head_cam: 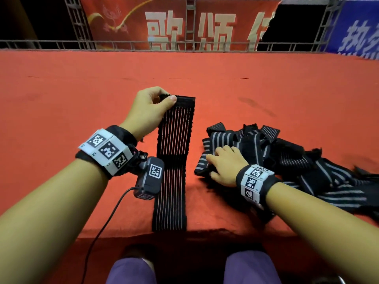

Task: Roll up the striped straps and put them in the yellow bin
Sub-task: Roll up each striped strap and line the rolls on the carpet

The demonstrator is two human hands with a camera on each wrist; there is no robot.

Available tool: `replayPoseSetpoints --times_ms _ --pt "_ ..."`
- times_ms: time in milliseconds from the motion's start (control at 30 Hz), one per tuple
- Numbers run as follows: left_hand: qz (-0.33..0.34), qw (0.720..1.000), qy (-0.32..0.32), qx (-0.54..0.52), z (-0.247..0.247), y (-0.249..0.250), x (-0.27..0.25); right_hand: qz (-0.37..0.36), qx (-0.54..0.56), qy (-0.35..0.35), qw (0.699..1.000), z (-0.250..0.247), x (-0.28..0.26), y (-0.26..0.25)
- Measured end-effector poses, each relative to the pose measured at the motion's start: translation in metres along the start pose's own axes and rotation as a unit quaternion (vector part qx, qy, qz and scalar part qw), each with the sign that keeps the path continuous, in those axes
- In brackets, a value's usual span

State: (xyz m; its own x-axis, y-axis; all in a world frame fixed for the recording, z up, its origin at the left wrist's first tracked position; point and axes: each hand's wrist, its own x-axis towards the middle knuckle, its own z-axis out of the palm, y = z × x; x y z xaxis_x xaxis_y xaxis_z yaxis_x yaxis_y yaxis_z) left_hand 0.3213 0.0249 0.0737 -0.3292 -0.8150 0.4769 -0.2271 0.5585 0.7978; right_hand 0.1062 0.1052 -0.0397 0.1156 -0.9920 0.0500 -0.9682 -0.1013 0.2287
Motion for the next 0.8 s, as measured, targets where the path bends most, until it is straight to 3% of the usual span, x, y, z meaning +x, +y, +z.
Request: replayPoseSetpoints --times_ms 133,267,433,567,700,800 --pt "-0.006 1.000 -0.006 -0.003 0.007 -0.001 0.002 -0.049 0.087 0.034 0.994 -0.025 0.006 0.003" --pt "-0.007 1.000 -0.001 -0.001 0.009 -0.002 0.003 0.016 0.236 0.042 0.971 -0.049 0.015 0.018" --pt "-0.010 1.000 0.025 0.002 0.003 -0.007 0.006 0.091 0.427 0.191 0.879 -0.094 0.033 0.050" --pt "-0.012 0.998 0.059 -0.006 -0.004 -0.006 0.011 0.058 0.477 0.248 0.841 -0.129 0.038 0.064" --pt "-0.006 0.997 0.076 -0.008 -0.009 0.003 0.017 0.042 0.536 0.375 0.755 -0.173 0.038 0.072" --pt "0.011 0.996 0.090 -0.010 -0.011 0.011 0.021 0.019 0.543 0.374 0.752 -0.191 0.038 0.067"
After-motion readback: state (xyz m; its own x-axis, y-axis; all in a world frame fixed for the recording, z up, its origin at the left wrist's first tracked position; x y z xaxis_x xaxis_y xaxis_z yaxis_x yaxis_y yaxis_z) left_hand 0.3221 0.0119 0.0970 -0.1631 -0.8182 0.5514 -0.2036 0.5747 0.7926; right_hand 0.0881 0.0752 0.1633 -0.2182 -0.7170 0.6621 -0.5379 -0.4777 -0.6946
